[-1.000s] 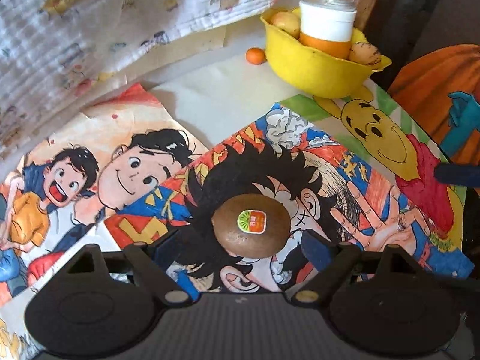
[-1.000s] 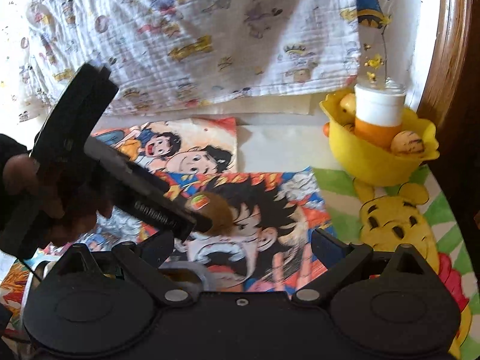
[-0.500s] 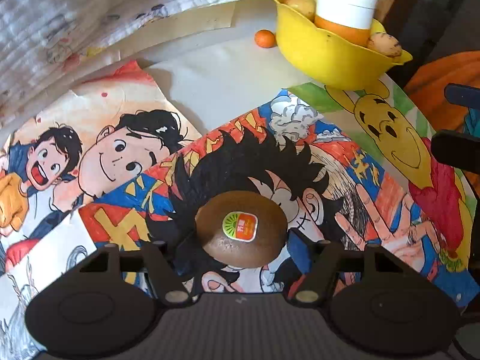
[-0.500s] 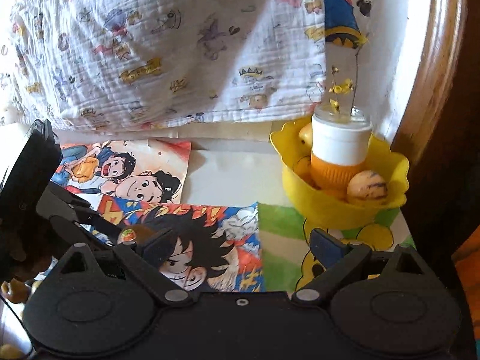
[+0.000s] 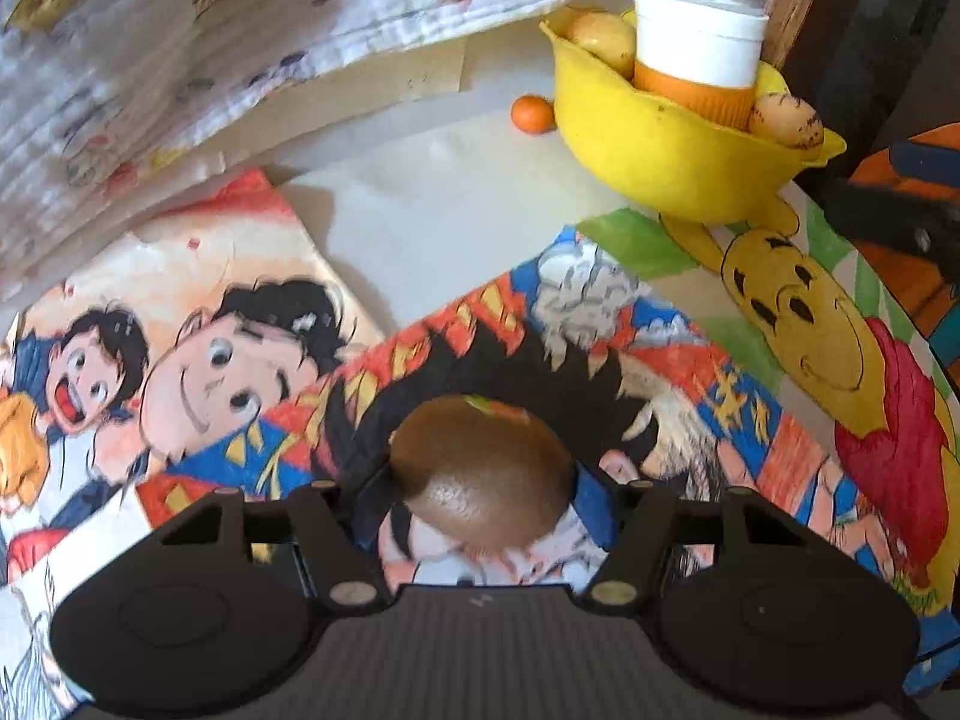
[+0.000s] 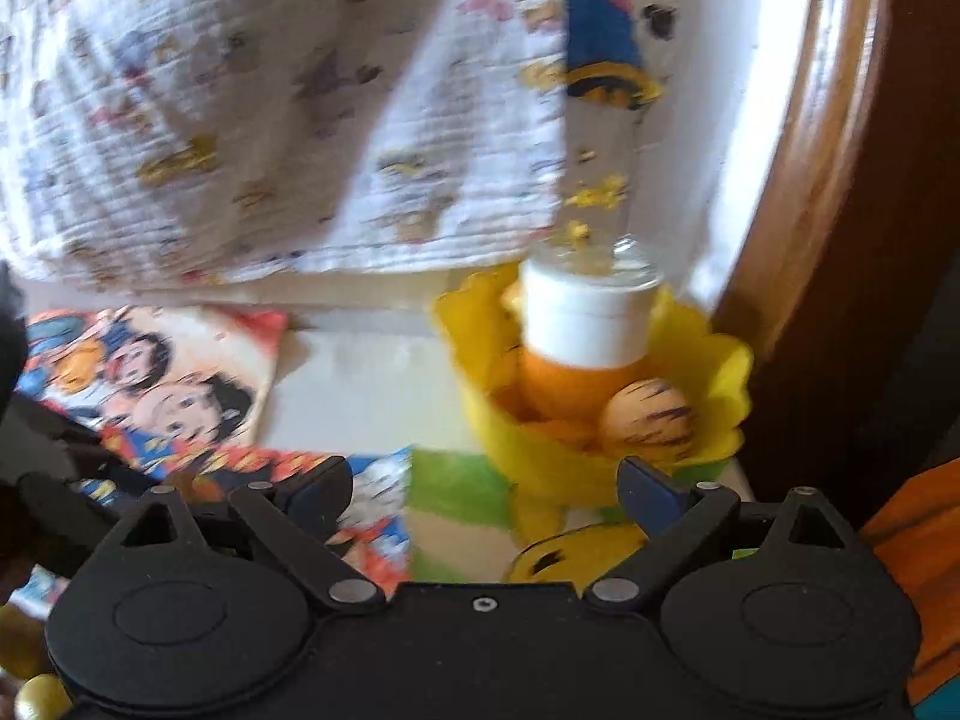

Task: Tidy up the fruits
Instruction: 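Grasp the stickered kiwi with left gripper while right gripper grasps the striped pepino in the bowl, then lift the kiwi with left gripper while right gripper lifts the pepino from the bowl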

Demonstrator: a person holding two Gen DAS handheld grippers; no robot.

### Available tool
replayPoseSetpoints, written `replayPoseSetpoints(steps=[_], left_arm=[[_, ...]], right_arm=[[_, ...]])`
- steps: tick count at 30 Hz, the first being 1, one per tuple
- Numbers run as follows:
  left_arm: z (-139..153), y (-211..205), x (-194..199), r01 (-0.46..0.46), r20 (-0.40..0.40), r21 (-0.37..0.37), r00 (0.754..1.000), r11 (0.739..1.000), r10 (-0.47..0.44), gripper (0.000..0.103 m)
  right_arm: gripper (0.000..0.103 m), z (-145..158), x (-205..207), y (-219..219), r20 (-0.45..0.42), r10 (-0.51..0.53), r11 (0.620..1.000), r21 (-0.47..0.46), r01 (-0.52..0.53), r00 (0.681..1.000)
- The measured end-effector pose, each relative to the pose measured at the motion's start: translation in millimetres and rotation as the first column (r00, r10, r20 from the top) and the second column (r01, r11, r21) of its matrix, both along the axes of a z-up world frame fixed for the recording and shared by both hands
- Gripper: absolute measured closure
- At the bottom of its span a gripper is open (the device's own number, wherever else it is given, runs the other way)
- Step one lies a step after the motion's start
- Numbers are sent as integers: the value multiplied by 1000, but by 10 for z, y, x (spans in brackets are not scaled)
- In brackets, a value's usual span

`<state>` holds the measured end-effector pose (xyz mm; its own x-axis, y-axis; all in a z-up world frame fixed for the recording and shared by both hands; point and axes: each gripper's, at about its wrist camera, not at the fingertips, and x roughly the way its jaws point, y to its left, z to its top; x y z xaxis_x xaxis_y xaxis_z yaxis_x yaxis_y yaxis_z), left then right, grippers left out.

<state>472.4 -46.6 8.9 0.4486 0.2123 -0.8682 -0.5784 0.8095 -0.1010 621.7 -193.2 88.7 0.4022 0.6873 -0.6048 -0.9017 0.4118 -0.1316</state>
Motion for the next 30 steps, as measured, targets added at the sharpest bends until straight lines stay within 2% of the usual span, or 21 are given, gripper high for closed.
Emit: replayPoseSetpoints(steps=[6,11,16,19,22,25,27,30], left_arm=[[-26,56,224,10,-2,23,1000,1000,-9,38],[-64,72,264,-2,-13,31,1000,1000,3,40],[-81,70,240,-19,-6,41,1000,999,20,40],[-114,81,232,-44,-3,39,999,998,44,35],[-148,27,235,-22,-12,66,1000,998,22,29],[-156,0,247,-21,-11,78,1000,997,22,28],[-147,11,251,-31,-6,78,999,996,32,33],[-128,14,259,-33,5,81,999,996,33,47]], right_arm=[[9,16,417,164,59,-31,999,-23,33,998],[16,-71,775,387,16,-32,991,-131,34,999],[18,-129,872,524,13,-3,979,-203,5,1000],[20,-153,926,582,-3,-4,972,-234,4,1000],[23,-162,953,628,-10,-4,967,-256,1,1000],[29,-192,962,654,-8,-9,961,-276,7,1000],[34,-210,972,658,-12,-17,961,-278,13,1000],[44,-234,995,652,-15,-41,959,-280,35,999]])
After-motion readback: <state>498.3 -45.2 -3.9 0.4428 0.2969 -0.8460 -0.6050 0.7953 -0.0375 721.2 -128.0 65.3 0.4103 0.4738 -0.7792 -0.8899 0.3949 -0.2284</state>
